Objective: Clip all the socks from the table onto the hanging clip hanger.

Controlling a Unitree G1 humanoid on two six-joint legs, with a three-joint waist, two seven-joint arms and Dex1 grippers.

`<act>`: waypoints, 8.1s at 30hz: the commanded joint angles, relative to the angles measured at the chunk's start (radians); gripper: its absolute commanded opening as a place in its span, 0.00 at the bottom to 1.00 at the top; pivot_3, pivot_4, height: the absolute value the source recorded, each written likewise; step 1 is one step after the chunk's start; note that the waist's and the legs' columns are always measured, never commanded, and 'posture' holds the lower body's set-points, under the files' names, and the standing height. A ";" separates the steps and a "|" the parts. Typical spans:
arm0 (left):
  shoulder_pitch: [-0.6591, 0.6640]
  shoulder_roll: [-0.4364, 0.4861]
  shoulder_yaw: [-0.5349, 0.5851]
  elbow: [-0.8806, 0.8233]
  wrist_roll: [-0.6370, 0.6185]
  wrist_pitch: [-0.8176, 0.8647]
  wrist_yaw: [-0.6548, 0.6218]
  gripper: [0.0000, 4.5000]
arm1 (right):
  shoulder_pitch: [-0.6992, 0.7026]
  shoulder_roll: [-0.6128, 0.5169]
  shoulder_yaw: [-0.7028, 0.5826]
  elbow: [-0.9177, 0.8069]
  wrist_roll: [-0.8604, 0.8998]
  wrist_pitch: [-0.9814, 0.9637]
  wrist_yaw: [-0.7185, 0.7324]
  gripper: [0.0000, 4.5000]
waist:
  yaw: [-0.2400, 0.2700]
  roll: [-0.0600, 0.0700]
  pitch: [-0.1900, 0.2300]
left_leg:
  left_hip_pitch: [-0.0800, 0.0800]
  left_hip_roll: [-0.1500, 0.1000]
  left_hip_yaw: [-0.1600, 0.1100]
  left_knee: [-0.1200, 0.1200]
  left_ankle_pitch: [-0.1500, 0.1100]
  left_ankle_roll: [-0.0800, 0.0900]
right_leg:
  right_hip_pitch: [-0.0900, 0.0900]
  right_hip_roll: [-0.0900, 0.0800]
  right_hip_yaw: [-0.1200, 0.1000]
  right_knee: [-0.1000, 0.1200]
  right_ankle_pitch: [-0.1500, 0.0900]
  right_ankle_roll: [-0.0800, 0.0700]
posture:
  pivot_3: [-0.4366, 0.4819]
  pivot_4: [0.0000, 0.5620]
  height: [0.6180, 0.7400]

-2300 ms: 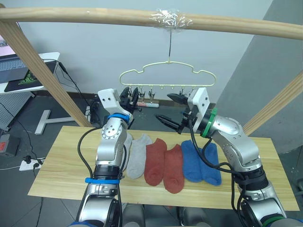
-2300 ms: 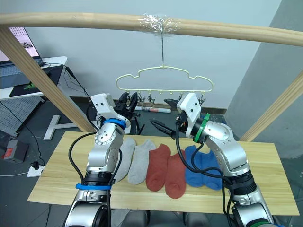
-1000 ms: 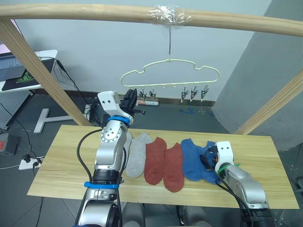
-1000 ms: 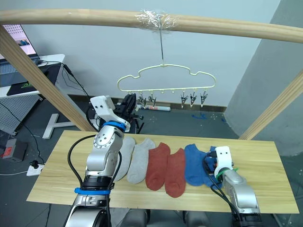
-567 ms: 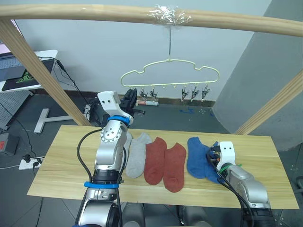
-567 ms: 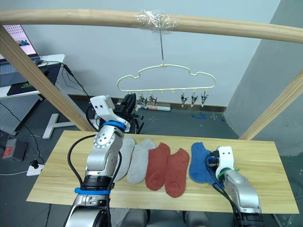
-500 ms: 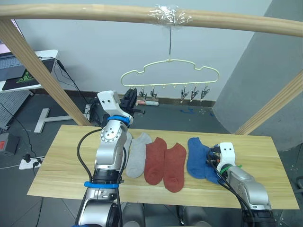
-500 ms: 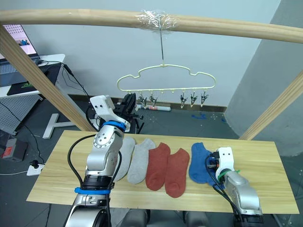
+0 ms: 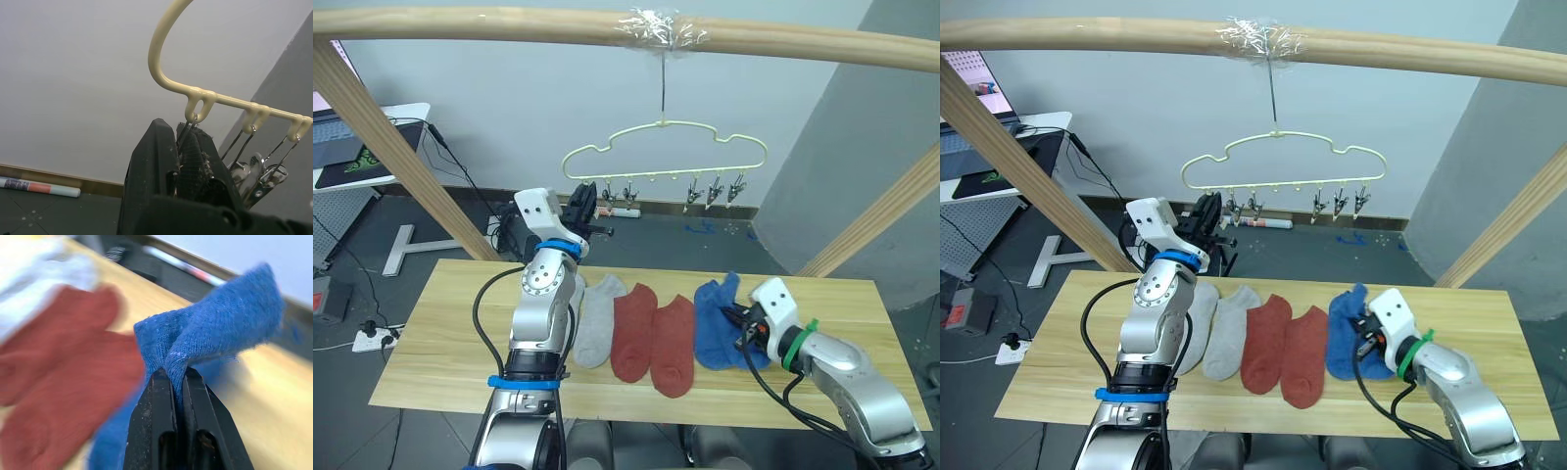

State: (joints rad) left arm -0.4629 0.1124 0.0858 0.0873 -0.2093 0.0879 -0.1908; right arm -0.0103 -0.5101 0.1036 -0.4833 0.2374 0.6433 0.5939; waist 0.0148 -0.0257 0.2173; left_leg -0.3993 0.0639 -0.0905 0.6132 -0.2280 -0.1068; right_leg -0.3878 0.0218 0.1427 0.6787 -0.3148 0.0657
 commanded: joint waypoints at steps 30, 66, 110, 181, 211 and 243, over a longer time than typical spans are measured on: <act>-0.043 0.063 0.202 -0.156 -0.591 0.548 -0.089 0.02 | -0.651 0.207 0.296 0.566 -0.105 -0.284 0.304 0.01 | 0.011 -0.007 0.009 | -0.003 0.000 -0.015 -0.001 0.005 -0.008 | 0.001 -0.003 -0.017 0.001 0.002 -0.006 | 0.68 0.38 1.00; 0.012 0.054 0.154 -0.221 -0.601 0.573 -0.113 0.44 | -0.746 0.293 0.232 0.737 -0.148 -0.356 0.257 0.00 | 0.011 -0.005 0.014 | -0.004 -0.001 -0.016 -0.002 0.005 -0.008 | 0.001 -0.004 -0.019 0.001 0.002 -0.006 | 0.67 0.39 1.00; 0.172 0.040 -0.186 -0.252 0.053 0.035 -0.035 0.52 | -0.349 0.092 -0.031 0.014 0.105 -0.027 0.161 1.00 | 0.016 -0.001 0.018 | -0.008 -0.003 -0.019 -0.003 0.005 -0.009 | -0.001 -0.006 -0.021 0.000 0.002 -0.007 | 0.63 0.34 1.00; 0.014 -0.074 -0.126 -0.076 0.096 -0.068 -0.007 0.22 | -0.458 0.039 -0.079 -0.020 0.276 0.078 0.058 1.00 | 0.009 -0.001 0.017 | -0.009 -0.004 -0.020 0.002 0.006 -0.009 | 0.000 -0.006 -0.022 0.004 0.002 -0.007 | 0.57 0.32 1.00; 0.002 -0.062 -0.140 -0.031 0.179 -0.097 0.017 0.51 | -0.451 0.032 -0.073 -0.019 0.272 0.067 0.057 1.00 | 0.008 -0.001 0.017 | -0.010 -0.004 -0.020 0.015 0.006 -0.007 | 0.001 -0.006 -0.023 0.016 0.003 -0.006 | 0.57 0.32 1.00; 0.012 -0.060 -0.131 -0.051 0.154 -0.093 0.003 0.00 | -0.353 -0.004 -0.034 0.035 0.181 0.047 0.028 1.00 | 0.009 -0.001 0.016 | -0.010 -0.004 -0.020 0.015 0.006 -0.007 | 0.001 -0.006 -0.023 0.016 0.003 -0.006 | 0.57 0.34 1.00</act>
State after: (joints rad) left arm -0.4458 0.0527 -0.0529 0.0836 -0.0421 -0.0032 -0.1862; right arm -0.4023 -0.4913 0.0601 -0.4685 0.4708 0.7150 0.6452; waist 0.0242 -0.0271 0.2338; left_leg -0.4092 0.0599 -0.1101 0.6281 -0.2215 -0.1141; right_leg -0.3871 0.0162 0.1197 0.6941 -0.3123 0.0597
